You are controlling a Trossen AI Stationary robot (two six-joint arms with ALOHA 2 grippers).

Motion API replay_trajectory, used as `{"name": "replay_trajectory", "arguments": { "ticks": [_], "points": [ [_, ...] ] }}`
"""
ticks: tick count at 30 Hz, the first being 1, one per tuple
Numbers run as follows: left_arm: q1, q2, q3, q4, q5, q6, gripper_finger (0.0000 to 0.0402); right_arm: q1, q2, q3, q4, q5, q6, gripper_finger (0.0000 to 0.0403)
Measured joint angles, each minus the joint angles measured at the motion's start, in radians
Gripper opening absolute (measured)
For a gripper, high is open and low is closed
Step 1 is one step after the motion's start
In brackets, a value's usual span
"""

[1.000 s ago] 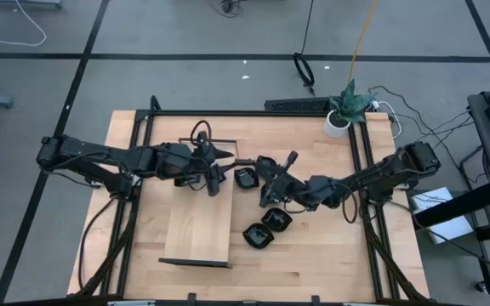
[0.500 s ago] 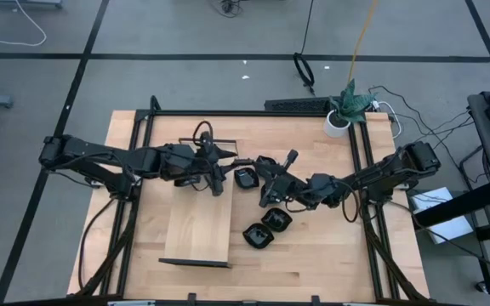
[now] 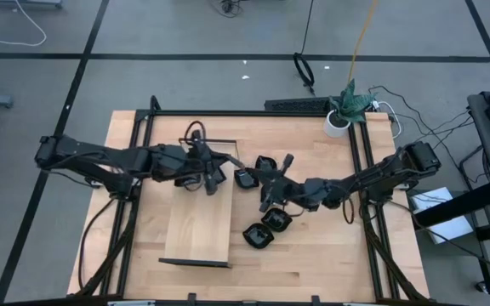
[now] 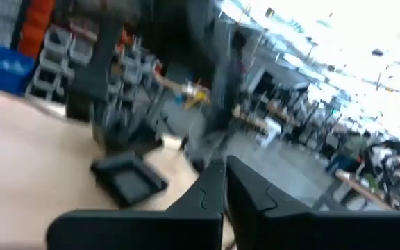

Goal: Pick & Place Mini shaped plates
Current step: Stack the square plate on top of the square plate on the shelf

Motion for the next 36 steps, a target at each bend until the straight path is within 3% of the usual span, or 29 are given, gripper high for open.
{"name": "replay_trajectory", "arguments": {
  "ticks": [4, 11, 16, 18, 20, 29, 36],
  "points": [
    [0.004, -0.045, 0.082, -0.238, 0.005, -0.068, 0.0005, 0.005, 0.000, -0.001, -0.086, -0.002, 0.071, 0.0033],
    [0.091, -0.003, 0.367, -0.680, 0.063, -0.162, 0.0004, 0.003, 0.000, -0.002, -0.120, -0.005, 0.094, 0.0081],
    [0.166, 0.095, 0.483, -0.907, 0.377, -0.137, 0.0003, 0.003, 0.000, -0.002, -0.121, -0.008, 0.121, 0.0101],
    [0.184, 0.132, 0.491, -0.971, 0.425, -0.123, 0.0004, 0.003, 0.000, -0.001, -0.129, -0.008, 0.124, 0.0106],
    [0.199, 0.170, 0.486, -1.054, 0.407, -0.130, 0.0004, 0.003, 0.000, -0.001, -0.134, -0.008, 0.126, 0.0110],
    [0.233, 0.289, 0.485, -1.086, 0.395, -0.121, 0.0004, 0.003, 0.000, -0.001, -0.163, -0.008, 0.143, 0.0111],
    [0.246, 0.301, 0.486, -1.087, 0.422, -0.116, 0.0018, 0.003, 0.000, -0.001, -0.166, -0.008, 0.143, 0.0110]
  ]
}}
